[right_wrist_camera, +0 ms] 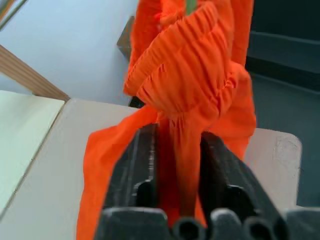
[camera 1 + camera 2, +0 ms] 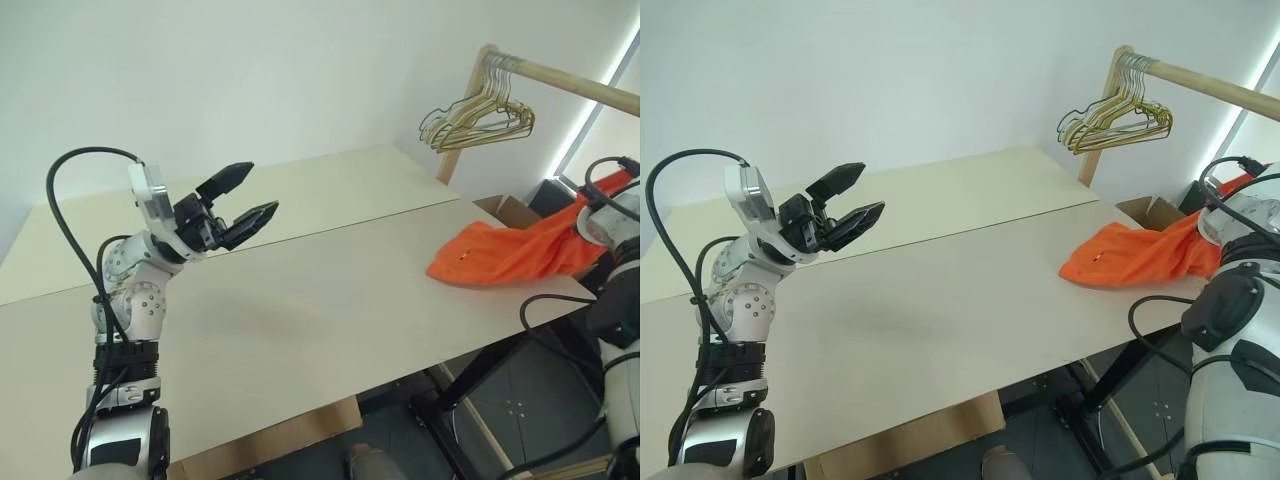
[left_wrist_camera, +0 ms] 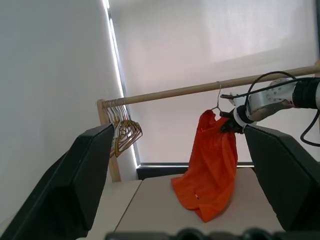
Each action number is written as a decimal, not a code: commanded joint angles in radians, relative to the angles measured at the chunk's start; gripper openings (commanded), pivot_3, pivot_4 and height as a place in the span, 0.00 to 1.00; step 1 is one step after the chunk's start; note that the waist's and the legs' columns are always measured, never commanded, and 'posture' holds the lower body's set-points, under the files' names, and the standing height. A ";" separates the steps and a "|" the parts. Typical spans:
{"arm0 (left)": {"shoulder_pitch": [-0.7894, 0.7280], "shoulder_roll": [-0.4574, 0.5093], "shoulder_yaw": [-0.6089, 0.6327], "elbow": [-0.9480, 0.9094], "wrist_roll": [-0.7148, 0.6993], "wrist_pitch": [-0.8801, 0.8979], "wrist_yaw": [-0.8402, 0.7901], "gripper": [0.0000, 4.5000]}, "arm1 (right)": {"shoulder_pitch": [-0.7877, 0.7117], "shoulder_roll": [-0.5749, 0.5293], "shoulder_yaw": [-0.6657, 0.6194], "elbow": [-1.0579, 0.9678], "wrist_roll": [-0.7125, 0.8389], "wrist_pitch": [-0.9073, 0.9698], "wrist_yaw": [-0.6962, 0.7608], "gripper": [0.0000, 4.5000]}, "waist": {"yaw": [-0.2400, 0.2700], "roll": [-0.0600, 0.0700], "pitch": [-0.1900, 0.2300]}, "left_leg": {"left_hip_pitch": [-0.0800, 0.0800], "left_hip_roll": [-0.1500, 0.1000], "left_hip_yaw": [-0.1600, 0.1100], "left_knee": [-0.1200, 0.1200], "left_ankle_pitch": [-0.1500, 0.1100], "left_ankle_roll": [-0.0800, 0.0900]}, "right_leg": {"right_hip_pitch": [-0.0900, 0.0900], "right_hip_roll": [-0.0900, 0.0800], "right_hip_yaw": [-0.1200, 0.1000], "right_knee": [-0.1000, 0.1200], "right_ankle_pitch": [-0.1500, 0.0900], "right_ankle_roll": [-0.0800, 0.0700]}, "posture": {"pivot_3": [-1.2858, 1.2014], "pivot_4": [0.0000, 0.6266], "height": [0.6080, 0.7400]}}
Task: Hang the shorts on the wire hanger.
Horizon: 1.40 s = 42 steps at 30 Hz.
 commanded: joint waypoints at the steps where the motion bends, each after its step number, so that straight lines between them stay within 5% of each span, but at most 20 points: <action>1: -0.008 0.013 0.004 -0.032 0.005 -0.021 0.005 1.00 | -0.024 -0.008 0.058 -0.034 -0.048 -0.055 -0.034 0.53 | 0.003 0.000 0.000 | 0.000 0.000 0.000 0.000 0.000 0.000 | 0.000 0.000 0.000 0.000 0.000 0.000 | 0.48 0.00 1.00; 7: -0.014 0.007 0.001 -0.029 0.008 -0.022 0.007 1.00 | -0.030 -0.001 0.153 -0.057 -0.126 -0.098 -0.091 0.99 | 0.018 0.000 0.000 | -0.001 0.000 0.000 0.000 0.000 0.000 | -0.001 0.000 0.000 0.000 0.000 0.000 | 0.48 0.00 1.00; 18: -0.014 0.011 0.008 -0.028 0.001 -0.022 0.001 1.00 | -0.032 0.027 0.357 -0.136 -0.327 -0.238 -0.245 0.99 | 0.018 0.001 0.000 | -0.001 0.000 0.000 0.000 0.000 0.000 | -0.001 0.000 0.000 0.000 0.000 0.000 | 0.48 0.00 1.00; 24: -0.011 0.048 0.022 -0.035 -0.025 0.043 0.013 1.00 | -0.014 0.068 0.450 -0.215 -0.402 -0.378 -0.185 0.99 | 0.018 0.001 0.000 | 0.001 0.000 0.000 0.000 0.000 0.000 | -0.001 0.000 0.001 0.001 0.000 0.000 | 0.49 0.00 1.00; 33: 0.045 0.082 0.054 -0.074 -0.055 0.044 -0.007 1.00 | 0.117 0.156 0.550 -0.410 -0.430 -0.402 0.086 0.99 | 0.021 0.001 0.000 | 0.005 0.000 -0.001 0.000 0.000 0.000 | -0.001 0.000 0.001 0.000 0.001 0.000 | 0.50 0.00 1.00; 42: 0.196 0.244 0.104 -0.084 -0.023 0.079 -0.014 1.00 | 0.398 0.216 0.662 -0.883 -0.321 -0.241 0.663 0.99 | 0.038 0.001 0.001 | 0.006 0.002 -0.002 0.000 0.000 0.000 | -0.001 0.000 -0.001 0.002 0.001 0.000 | 0.51 0.00 1.00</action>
